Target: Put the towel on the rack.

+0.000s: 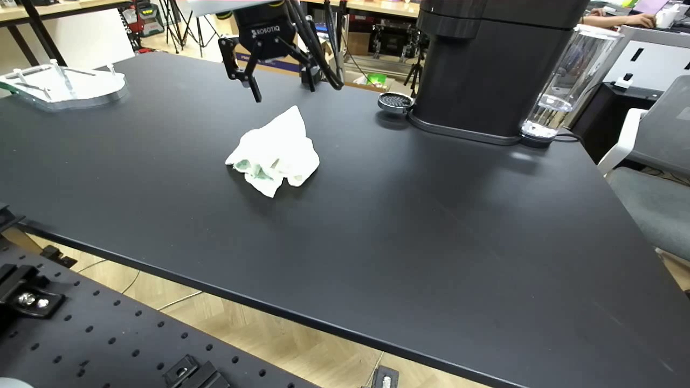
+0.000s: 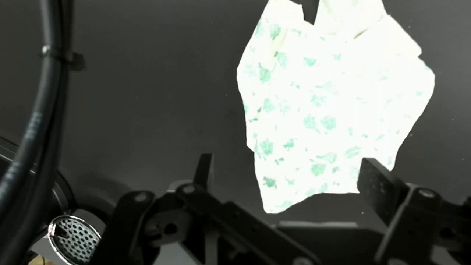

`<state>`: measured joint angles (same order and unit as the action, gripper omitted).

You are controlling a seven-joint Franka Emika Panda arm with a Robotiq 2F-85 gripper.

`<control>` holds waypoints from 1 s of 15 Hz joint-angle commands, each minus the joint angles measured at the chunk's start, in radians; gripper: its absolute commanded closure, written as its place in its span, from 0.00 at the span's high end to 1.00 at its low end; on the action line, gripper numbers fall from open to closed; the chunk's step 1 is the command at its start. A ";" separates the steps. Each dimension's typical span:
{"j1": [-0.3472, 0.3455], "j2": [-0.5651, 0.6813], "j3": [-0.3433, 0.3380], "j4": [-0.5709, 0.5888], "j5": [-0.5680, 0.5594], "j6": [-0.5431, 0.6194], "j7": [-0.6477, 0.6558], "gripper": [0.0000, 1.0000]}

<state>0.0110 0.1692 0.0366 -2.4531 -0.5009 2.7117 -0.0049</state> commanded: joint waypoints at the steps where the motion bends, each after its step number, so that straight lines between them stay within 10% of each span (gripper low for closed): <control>1: 0.049 0.103 -0.037 0.104 -0.012 0.005 0.038 1.00; 11: 0.084 0.266 -0.034 0.230 0.158 0.017 -0.015 1.00; 12: 0.078 0.273 -0.027 0.235 0.179 0.015 -0.026 0.75; 15: 0.076 0.282 -0.030 0.242 0.207 0.018 -0.035 0.60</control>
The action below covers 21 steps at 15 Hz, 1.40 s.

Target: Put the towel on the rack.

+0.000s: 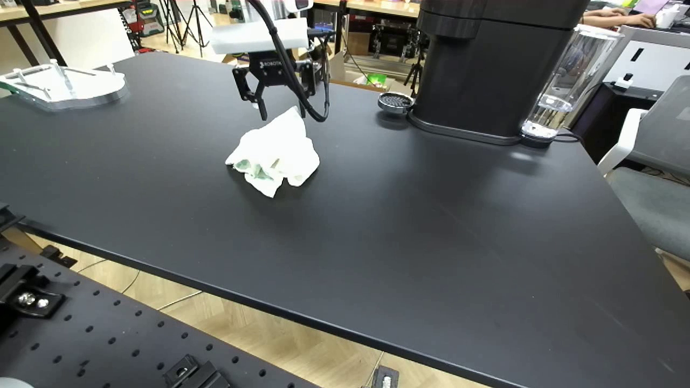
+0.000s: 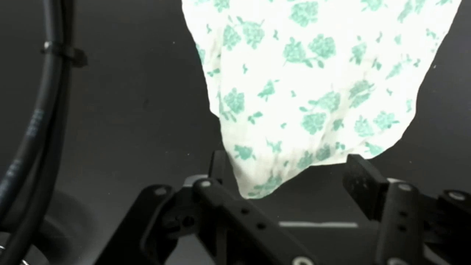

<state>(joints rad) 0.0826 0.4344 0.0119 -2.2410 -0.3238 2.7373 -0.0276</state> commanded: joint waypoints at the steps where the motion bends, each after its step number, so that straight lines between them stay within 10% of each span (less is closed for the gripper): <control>1: 0.002 0.018 -0.004 0.031 0.042 -0.007 -0.017 0.53; 9: -0.005 -0.038 0.000 -0.003 0.084 -0.014 -0.028 0.01; 21: -0.031 -0.439 0.007 -0.041 0.211 -0.312 0.001 0.01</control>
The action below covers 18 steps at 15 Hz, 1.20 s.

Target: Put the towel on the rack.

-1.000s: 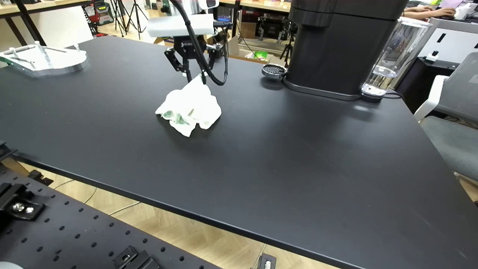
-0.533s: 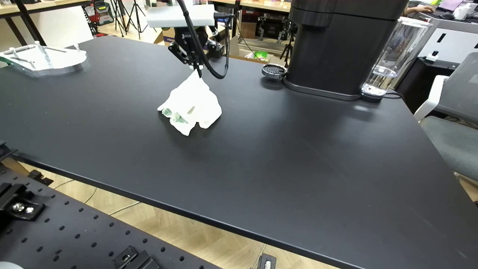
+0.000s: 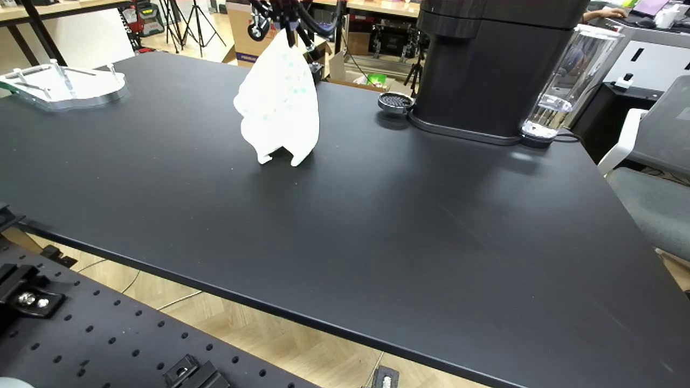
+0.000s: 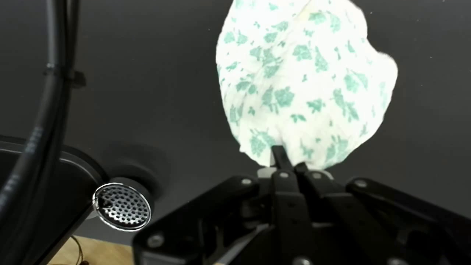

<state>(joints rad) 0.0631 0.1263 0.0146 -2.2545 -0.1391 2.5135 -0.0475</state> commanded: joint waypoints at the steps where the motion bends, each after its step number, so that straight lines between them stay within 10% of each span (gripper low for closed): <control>1: -0.013 -0.165 0.004 -0.018 0.028 -0.128 0.033 0.01; 9: -0.013 -0.319 0.028 0.122 0.042 -0.335 0.104 0.01; 18: 0.006 -0.176 0.074 0.391 0.057 -0.425 0.080 0.01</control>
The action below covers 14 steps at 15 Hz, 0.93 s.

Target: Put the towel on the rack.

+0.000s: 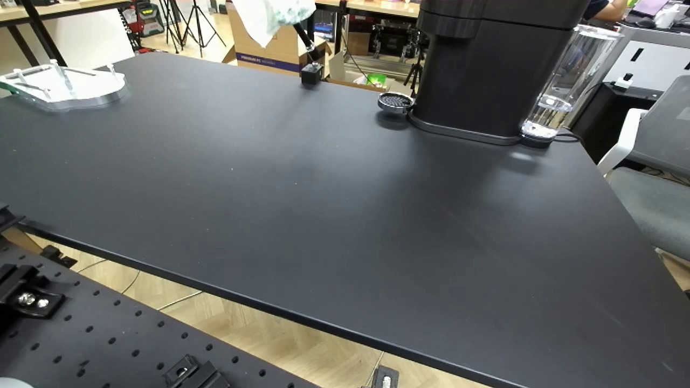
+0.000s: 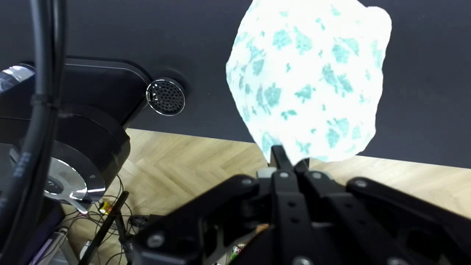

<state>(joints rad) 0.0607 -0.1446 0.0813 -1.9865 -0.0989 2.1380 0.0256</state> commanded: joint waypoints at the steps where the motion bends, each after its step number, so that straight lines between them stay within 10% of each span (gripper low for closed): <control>1: 0.012 0.127 0.009 0.156 0.024 -0.059 -0.002 0.01; 14: 0.118 0.508 0.050 0.499 0.004 -0.164 0.025 0.01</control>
<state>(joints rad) 0.1462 0.2985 0.1250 -1.6018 -0.0930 2.0476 0.0233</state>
